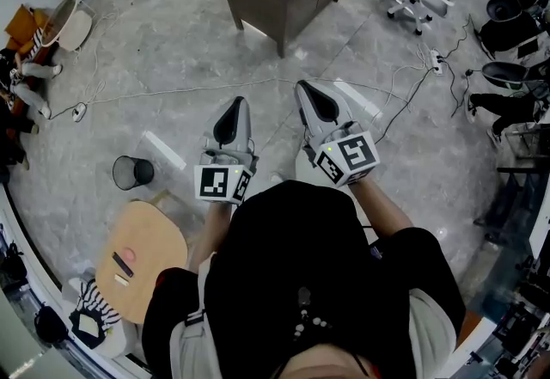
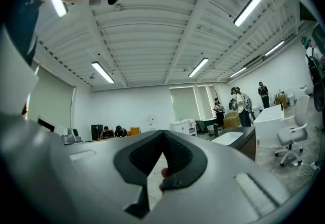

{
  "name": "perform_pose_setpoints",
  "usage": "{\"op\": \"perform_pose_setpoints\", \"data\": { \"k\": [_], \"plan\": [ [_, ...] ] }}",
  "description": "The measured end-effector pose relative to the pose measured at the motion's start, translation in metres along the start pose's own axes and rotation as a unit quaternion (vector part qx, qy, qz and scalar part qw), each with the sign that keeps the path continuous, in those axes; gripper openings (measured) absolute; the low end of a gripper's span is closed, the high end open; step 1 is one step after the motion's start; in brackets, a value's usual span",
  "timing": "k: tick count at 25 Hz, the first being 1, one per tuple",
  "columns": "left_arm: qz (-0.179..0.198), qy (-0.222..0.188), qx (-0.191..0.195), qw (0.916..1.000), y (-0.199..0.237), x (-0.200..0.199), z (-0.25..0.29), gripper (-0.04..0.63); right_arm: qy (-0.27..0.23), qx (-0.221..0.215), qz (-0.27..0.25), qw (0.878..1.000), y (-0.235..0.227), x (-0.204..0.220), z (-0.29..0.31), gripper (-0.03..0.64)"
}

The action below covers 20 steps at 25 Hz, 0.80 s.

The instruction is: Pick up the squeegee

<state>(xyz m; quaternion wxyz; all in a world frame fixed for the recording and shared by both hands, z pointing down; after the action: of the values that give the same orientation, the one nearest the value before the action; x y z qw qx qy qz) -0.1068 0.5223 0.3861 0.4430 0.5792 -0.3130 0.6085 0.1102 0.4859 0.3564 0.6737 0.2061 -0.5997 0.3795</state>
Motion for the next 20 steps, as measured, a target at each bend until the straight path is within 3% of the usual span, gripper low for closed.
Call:
{"op": "perform_pose_setpoints", "data": {
  "k": [20],
  "plan": [
    [0.002,0.005,-0.010,0.9999,0.022,-0.020,0.130,0.000,0.016,-0.024,-0.001,1.000,-0.106,-0.029,0.087,0.003]
  ]
}}
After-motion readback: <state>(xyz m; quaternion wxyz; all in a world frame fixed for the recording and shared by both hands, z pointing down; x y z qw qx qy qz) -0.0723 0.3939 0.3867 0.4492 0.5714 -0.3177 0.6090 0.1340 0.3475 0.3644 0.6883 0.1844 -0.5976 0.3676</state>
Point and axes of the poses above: the fingertips, and each gripper's own axes: z forward along the fingers, y to its left, x out of its underside, the point moved 10 cm from there along -z, backward along the fingers, and after that the axes turned 13 degrees about y, right-handed, at the moved point
